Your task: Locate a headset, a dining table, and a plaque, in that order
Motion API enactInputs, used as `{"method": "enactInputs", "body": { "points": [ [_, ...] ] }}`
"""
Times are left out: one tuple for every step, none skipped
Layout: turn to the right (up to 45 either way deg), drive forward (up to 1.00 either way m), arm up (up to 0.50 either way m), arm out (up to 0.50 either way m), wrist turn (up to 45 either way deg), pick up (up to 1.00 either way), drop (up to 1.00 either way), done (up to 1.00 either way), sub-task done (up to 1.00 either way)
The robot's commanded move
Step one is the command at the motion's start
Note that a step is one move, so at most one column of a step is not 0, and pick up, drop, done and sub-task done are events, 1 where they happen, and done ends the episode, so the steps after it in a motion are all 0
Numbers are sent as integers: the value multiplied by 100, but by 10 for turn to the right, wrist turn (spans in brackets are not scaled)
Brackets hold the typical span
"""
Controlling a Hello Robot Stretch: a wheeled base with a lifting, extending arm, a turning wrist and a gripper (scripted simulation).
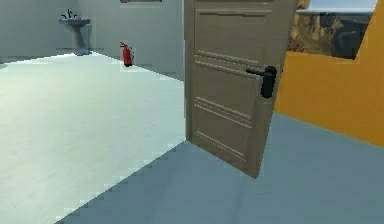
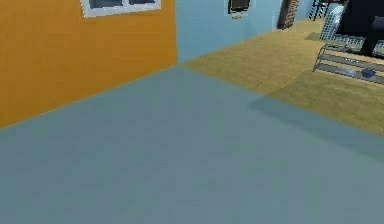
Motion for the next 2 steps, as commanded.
{"method": "enactInputs", "body": {
  "points": [
    [0,30,0,0,0,0,0,0,0],
    [-450,0,0,0,0,0,0,0,0]
  ]
}}
